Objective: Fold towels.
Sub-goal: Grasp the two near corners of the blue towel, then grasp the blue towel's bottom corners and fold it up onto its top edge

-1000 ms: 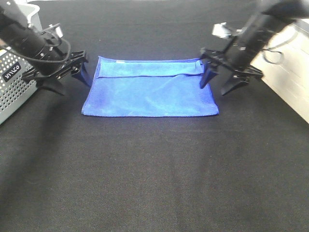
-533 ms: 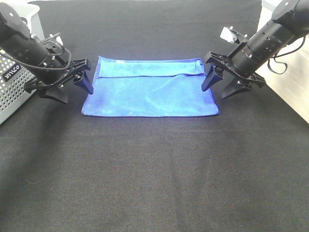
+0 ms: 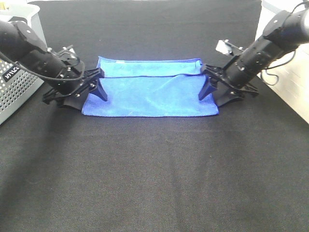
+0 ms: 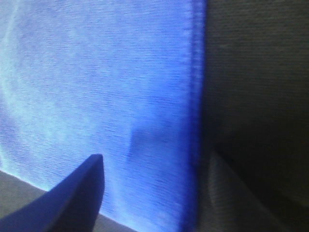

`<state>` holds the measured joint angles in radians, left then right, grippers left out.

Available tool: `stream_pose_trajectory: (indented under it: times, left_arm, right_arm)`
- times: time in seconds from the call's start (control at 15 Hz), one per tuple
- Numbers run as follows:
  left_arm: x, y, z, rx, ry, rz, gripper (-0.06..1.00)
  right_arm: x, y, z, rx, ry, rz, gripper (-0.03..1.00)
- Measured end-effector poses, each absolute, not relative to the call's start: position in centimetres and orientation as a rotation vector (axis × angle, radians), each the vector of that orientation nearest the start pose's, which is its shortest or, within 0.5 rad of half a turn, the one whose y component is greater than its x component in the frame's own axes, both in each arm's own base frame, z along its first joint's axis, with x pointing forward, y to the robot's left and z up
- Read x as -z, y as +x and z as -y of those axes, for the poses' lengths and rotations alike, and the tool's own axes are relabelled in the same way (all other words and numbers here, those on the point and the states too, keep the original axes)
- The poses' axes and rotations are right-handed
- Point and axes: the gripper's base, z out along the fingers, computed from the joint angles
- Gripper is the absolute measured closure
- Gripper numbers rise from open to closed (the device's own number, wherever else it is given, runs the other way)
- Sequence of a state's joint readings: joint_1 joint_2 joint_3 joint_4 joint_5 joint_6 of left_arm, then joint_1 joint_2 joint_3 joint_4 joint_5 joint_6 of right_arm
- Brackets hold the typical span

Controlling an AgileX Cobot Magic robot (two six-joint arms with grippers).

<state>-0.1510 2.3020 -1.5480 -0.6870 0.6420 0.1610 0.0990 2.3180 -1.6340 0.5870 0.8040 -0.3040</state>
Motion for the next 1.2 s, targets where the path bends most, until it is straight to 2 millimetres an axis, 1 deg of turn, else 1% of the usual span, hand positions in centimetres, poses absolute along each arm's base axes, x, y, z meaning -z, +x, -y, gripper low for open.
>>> stream_pose_trajectory:
  times: [0.07, 0.13, 0.2, 0.27, 0.33, 0.4, 0.53, 0.67, 0.73, 0.8, 0.93, 1.07, 1.2]
  left_arm:
    - [-9.1, 44.9, 10.5, 0.681, -0.267, -2.795, 0.34]
    - [-8.7, 44.9, 10.6, 0.679, -0.269, -2.799, 0.50]
    - [-8.5, 44.8, 10.6, 0.677, -0.271, -2.802, 0.72]
    - [-8.3, 44.8, 10.7, 0.679, -0.268, -2.812, 0.87]
    - [-8.3, 44.8, 10.7, 0.679, -0.268, -2.812, 0.87]
    - [-8.3, 44.7, 10.8, 0.685, -0.264, -2.823, 0.93]
    - [-8.8, 44.0, 10.8, 0.671, -0.181, -2.882, 0.93]
    - [-10.5, 43.2, 10.7, 0.647, -0.071, -2.937, 0.94]
    - [-11.4, 42.6, 10.6, 0.644, -0.041, -2.957, 0.94]
    - [-12.0, 41.6, 10.4, 0.644, -0.032, -2.978, 0.94]
    - [-12.3, 38.1, 9.9, 0.622, -0.051, -3.030, 0.94]
    - [-12.0, 34.2, 9.0, 0.584, -0.088, -3.066, 0.94]
    - [-11.5, 30.2, 8.1, 0.537, -0.102, -3.085, 0.94]
  right_arm:
    - [-9.9, 45.5, -8.9, -0.648, -0.044, -2.864, 0.42]
    - [-9.6, 45.5, -9.1, -0.668, -0.024, -2.868, 0.54]
    - [-9.4, 45.5, -9.2, -0.674, -0.009, -2.873, 0.68]
    - [-9.1, 45.5, -9.1, -0.670, 0.011, -2.883, 0.85]
    - [-9.1, 45.5, -9.1, -0.670, 0.011, -2.883, 0.85]
    - [-9.0, 45.4, -9.1, -0.679, 0.045, -2.899, 0.95]
    - [-9.1, 45.0, -9.1, -0.692, 0.047, -2.925, 0.97]
    - [-9.9, 43.9, -8.9, -0.669, 0.038, -2.958, 0.97]
    - [-10.3, 43.0, -8.8, -0.659, 0.031, -2.973, 0.97]
    - [-10.7, 41.8, -8.6, -0.648, 0.027, -2.995, 0.97]
    - [-11.4, 39.2, -8.2, -0.636, 0.037, -3.032, 0.97]
    - [-11.4, 36.1, -8.0, -0.622, 0.062, -3.062, 0.97]
    - [-10.8, 32.0, -7.5, -0.590, 0.100, -3.104, 0.97]
